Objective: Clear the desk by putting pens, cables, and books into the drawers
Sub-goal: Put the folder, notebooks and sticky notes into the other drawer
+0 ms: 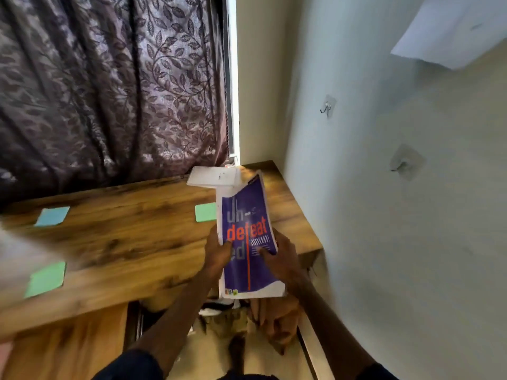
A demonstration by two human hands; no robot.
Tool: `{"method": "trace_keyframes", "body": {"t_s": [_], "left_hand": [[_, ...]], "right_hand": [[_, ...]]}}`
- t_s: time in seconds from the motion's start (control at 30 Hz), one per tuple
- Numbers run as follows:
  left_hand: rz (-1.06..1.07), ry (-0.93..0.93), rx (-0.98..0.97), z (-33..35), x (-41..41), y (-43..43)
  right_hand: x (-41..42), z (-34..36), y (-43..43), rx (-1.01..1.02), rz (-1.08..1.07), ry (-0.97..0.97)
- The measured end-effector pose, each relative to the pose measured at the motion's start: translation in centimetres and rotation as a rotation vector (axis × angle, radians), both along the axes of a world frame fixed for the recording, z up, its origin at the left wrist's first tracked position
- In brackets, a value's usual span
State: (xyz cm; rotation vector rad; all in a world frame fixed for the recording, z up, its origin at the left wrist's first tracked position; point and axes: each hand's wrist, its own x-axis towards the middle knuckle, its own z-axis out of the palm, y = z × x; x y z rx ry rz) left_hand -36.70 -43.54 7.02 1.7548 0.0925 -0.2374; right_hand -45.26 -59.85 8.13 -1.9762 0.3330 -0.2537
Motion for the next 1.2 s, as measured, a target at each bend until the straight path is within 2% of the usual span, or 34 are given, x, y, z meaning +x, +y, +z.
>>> {"method": "trace_keyframes", "body": {"t_s": [0.1,0.27,0.43,0.83,1.2], "left_hand": [[0.039,0.076,-0.02,-1.5,-5.6,1.1],[0.014,0.28,-0.177,-1.0,-15.0,6.7],[0.027,0.352,-0.172,-0.1,-22.6,12.4],[0.075,0.368,-0.064,-0.5,-30.2,24.6],[0.037,0.447,-0.095,-2.0,-34.7,42.8]], "right_hand": [[-5.0,-0.9,0.6,-0.014,0.034,-0.002],[-13.4,-3.3,0.4,0.375,0.076,0.162],[-19.4,-2.3,4.9,0.493,0.073,0.216],[-24.2,-1.6,16.2,0.554,0.182,0.265],[-27.5,-2.7,34.3,0.563,0.19,0.279]]}}
